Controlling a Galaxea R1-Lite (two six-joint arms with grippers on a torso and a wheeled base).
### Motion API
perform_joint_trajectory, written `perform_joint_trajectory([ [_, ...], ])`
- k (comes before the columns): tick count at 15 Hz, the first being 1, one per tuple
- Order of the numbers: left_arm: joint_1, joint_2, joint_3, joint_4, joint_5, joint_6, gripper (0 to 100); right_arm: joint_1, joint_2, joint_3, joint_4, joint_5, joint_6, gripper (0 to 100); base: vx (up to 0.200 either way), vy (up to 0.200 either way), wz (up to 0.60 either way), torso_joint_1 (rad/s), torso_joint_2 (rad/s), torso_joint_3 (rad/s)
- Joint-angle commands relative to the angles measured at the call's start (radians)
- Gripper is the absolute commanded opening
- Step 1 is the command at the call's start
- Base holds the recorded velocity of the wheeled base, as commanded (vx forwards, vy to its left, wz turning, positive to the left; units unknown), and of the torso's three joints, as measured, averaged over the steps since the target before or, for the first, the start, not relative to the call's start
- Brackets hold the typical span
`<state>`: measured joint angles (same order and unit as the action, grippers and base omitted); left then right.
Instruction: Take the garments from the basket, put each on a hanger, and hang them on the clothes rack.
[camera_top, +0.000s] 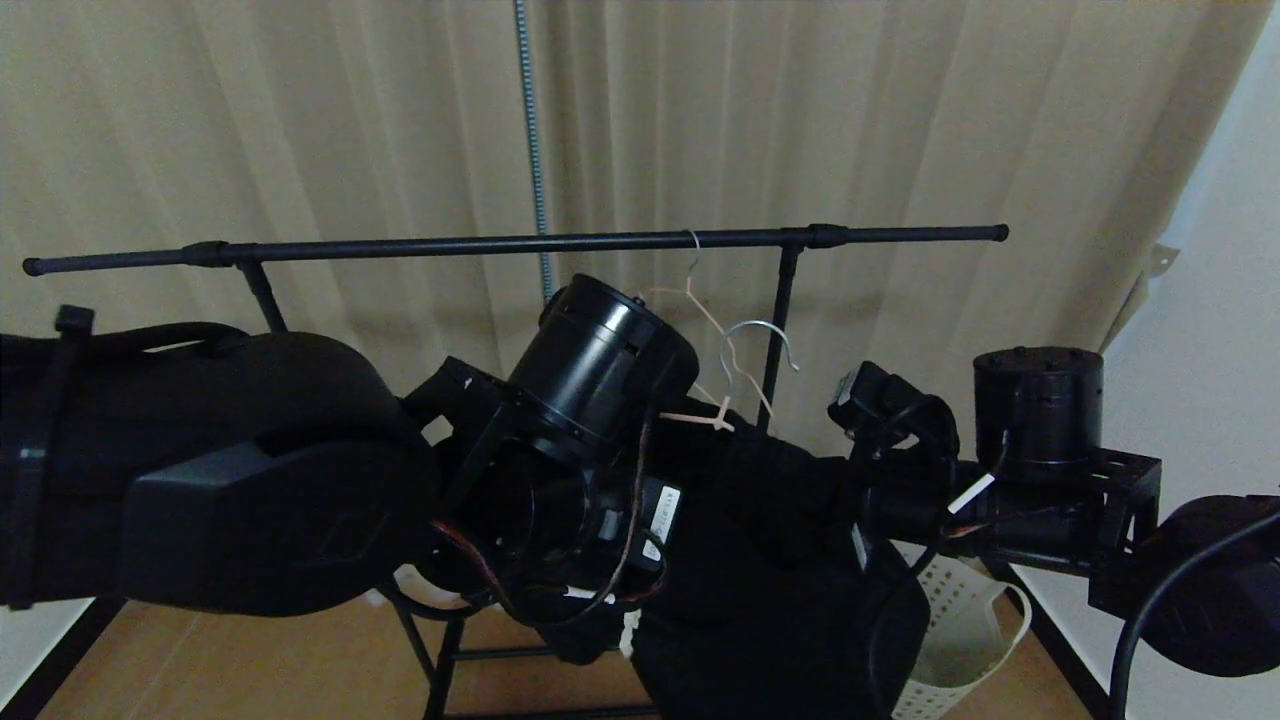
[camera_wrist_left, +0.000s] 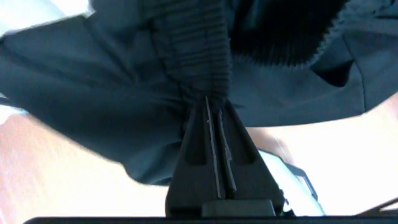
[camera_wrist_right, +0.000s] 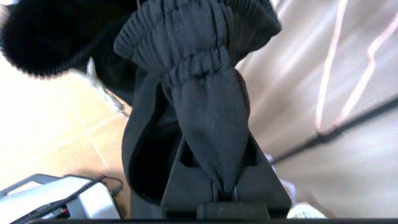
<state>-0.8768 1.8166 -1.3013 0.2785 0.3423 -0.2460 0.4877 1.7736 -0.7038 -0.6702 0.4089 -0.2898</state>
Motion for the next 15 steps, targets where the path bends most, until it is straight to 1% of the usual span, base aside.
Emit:
perform_joint_trajectory([
  [1, -0.001, 0.012, 0.000, 0.001, 0.000, -0.001, 0, 0.000, -0.003, 0.015, -0.008, 0.005, 0.000, 0, 0.000, 0.000, 0.00, 0.000, 0.00, 0.000],
  [3, 0.001, 0.032, -0.003, -0.001, 0.003, -0.004, 0, 0.000, -0.014, 0.055, -0.077, 0.034, 0.000, 0, 0.000, 0.000, 0.00, 0.000, 0.00, 0.000],
  [4, 0.001, 0.040, -0.007, -0.018, 0.003, -0.007, 100, 0.000, -0.023, 0.063, -0.083, 0.039, 0.000, 0, 0.000, 0.000, 0.00, 0.000, 0.00, 0.000],
  [5, 0.002, 0.041, -0.006, -0.047, 0.004, -0.010, 100, 0.000, -0.026, 0.064, -0.083, 0.045, -0.002, 0, 0.000, 0.000, 0.00, 0.000, 0.00, 0.000],
  [7, 0.004, 0.040, -0.004, -0.068, 0.004, -0.010, 100, -0.001, -0.026, 0.066, -0.083, 0.059, -0.002, 0, 0.000, 0.000, 0.00, 0.000, 0.00, 0.000],
  [9, 0.006, 0.029, -0.003, -0.068, 0.004, -0.013, 100, -0.003, -0.022, 0.064, -0.085, 0.060, -0.002, 0, 0.000, 0.000, 0.00, 0.000, 0.00, 0.000],
  [12, 0.009, -0.034, 0.016, -0.068, 0.001, -0.019, 100, -0.015, -0.022, 0.063, -0.085, 0.070, -0.002, 0, 0.000, 0.000, 0.00, 0.000, 0.00, 0.000],
  [15, 0.029, -0.120, 0.071, -0.068, -0.002, -0.021, 100, -0.037, -0.020, 0.063, -0.085, 0.117, -0.002, 0, 0.000, 0.000, 0.00, 0.000, 0.00, 0.000],
])
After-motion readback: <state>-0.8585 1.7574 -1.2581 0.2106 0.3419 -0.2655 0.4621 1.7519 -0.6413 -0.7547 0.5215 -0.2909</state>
